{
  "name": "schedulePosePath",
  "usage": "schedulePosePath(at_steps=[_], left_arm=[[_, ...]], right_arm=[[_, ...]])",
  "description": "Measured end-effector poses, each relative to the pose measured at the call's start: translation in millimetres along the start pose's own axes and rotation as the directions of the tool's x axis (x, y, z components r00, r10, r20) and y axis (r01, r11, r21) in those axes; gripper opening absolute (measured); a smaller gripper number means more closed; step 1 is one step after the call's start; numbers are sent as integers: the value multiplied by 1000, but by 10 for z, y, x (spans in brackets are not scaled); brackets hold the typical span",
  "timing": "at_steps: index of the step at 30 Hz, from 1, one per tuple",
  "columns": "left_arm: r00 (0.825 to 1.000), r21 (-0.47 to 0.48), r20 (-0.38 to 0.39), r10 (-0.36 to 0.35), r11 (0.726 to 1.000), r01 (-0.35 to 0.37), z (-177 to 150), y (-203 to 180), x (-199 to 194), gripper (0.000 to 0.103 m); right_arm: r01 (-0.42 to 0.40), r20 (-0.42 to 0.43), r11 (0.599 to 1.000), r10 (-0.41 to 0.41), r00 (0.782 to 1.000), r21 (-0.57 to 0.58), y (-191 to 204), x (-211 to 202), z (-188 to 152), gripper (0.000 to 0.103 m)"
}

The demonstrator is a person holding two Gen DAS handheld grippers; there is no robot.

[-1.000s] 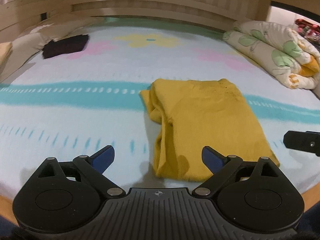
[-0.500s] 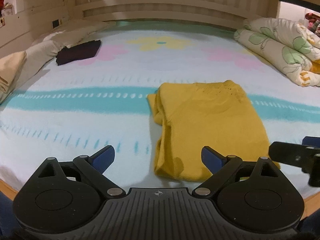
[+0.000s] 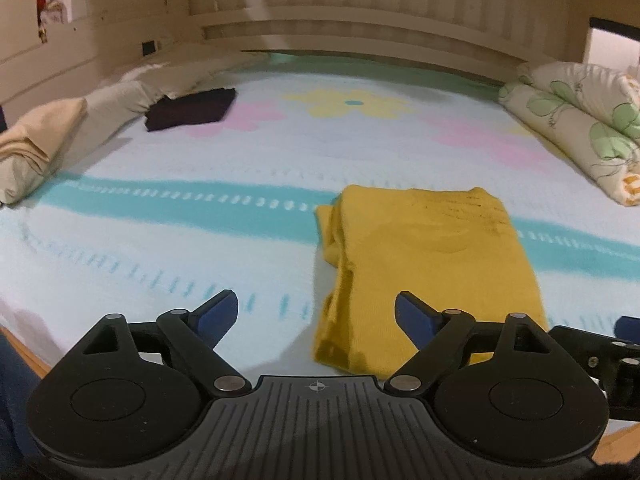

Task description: Fold small clothes

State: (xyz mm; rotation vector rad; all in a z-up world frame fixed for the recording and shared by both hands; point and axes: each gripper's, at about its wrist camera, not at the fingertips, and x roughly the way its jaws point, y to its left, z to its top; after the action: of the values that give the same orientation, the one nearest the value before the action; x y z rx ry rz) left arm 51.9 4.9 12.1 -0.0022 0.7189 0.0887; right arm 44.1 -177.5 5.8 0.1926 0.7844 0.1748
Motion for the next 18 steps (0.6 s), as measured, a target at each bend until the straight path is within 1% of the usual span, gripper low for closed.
schedulePosePath(at_steps=[5,8,13,18], left_arm=[[1000,6,0,-17,1000,17,6,-18,16,86],[1000,2,-6,3,1000,-3,4,-48,22,86],[1000,23,2,24,999,-24,5,-87,18,86],[999,21,-14,42,999,-41,-2,-87,48,86]], right_arm=[[-7,-5,1000,7,1000,-2,2,5,3,103],[-4,-8,1000,4,1000,-3,-2,11,0,103],[0,-15,1000,0,1000,8,-33,21,-4,103],[5,-21,1000,-4,1000,16,-65,34,-12,103]])
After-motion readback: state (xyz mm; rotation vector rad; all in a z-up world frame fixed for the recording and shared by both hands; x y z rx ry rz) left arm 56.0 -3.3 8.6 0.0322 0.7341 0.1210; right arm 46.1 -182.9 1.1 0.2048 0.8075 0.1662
